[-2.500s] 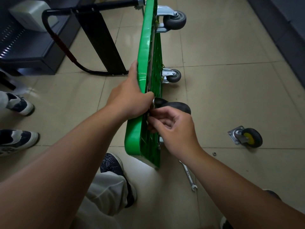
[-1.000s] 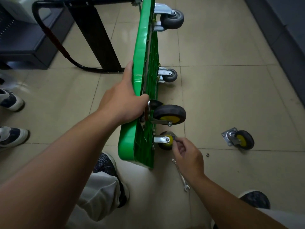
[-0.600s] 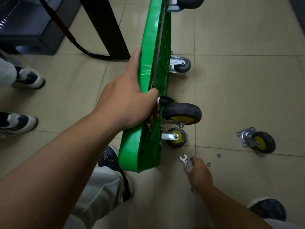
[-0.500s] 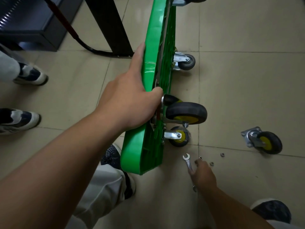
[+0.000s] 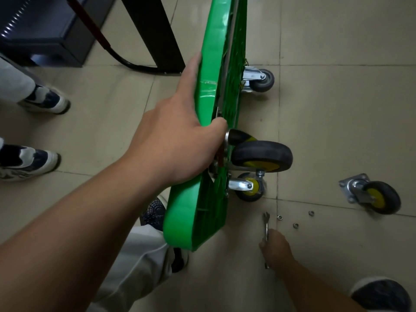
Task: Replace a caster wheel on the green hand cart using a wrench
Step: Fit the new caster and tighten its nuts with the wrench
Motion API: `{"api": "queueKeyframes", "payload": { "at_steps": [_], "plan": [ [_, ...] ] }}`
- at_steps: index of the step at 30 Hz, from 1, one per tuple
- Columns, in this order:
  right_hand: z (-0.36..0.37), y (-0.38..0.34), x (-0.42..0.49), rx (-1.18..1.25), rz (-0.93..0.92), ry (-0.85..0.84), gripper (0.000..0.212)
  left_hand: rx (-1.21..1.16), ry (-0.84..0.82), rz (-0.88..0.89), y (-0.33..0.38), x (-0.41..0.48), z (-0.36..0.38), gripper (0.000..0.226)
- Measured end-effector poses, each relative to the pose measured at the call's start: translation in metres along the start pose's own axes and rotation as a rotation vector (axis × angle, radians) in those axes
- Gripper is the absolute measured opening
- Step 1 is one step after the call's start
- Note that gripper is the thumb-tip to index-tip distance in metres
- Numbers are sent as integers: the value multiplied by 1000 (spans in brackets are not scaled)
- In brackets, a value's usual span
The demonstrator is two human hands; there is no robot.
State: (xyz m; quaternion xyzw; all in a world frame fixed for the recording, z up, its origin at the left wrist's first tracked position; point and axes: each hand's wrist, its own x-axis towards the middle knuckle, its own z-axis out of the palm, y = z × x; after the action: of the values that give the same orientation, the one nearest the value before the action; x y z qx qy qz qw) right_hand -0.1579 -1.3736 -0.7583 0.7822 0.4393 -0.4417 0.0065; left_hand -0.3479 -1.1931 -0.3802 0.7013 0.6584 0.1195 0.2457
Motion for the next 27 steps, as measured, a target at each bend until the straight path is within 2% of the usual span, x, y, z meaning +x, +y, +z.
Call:
{"api": "queueKeyframes", "payload": {
  "at_steps": [3, 6, 8, 10, 14, 21, 27],
  "plan": [
    [-31, -13, -28, 77, -287, -8, 25, 0, 9, -3, 0, -1, -1, 86],
    [-76, -34, -73, 31, -547, 66, 16, -12, 11, 6, 0, -3, -2, 85],
    [-99, -56, -109, 186, -686, 191, 8, -29, 16, 17, 2, -4, -1, 84],
    [-112, -85, -136, 440, -787, 298, 19, -65, 18, 19, 1, -5, 0, 83],
    [-112, -144, -149, 616, -854, 409, 30, -92, 41, 13, -1, -9, 1, 79],
    [-106, -187, -136, 583, -826, 355, 38, -121, 71, 23, -1, -7, 3, 74],
    [-98, -184, -125, 572, -833, 234, 21, -92, 101, 16, -1, -4, 6, 73]
  ]
}}
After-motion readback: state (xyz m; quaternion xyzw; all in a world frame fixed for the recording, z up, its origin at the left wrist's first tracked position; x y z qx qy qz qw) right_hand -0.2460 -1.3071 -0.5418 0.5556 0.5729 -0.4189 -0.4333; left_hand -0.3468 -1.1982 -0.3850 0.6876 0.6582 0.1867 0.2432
